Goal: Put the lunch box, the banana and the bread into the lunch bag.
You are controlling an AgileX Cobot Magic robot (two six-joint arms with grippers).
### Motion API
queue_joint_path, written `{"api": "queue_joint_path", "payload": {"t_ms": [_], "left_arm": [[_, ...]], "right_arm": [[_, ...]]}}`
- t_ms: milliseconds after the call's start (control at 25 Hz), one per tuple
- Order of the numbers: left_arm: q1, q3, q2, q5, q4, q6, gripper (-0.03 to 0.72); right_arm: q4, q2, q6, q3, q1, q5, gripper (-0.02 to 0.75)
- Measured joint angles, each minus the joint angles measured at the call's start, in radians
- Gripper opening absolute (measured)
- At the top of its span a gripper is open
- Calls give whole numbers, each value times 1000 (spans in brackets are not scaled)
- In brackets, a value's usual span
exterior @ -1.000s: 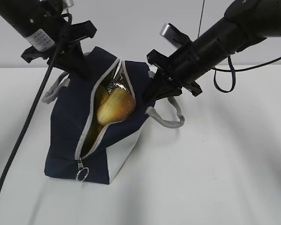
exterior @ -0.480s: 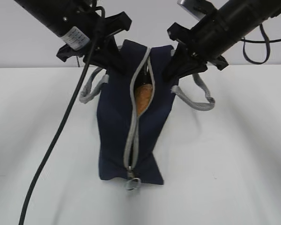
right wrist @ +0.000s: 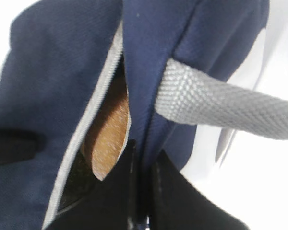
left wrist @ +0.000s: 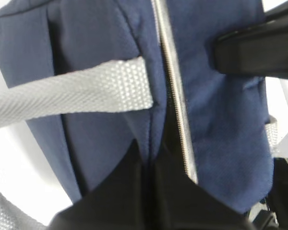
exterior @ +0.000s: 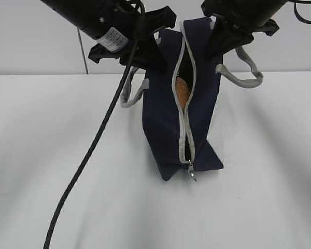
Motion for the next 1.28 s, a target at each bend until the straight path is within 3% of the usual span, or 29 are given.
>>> {"api": "queue_joint_path", "payload": {"t_ms": [880,960,1040,1200,1280], "left_arm": [[14,0,85,-92,27,-32,0],[14,0,85,-92,46,-32,27],[14,0,85,-92,68,-32,107],[14,0,85,-63,95,-32,377],[16,0,85,-41,104,-32,447]], "right_arm": [[2,128,6,-10,0,-13,3],[2,128,6,-10,0,-13,55],[4,128,6,-10,0,-14,157],[18,128,6,-10,0,-14,430],[37,128,6,-10,0,-14,489]]}}
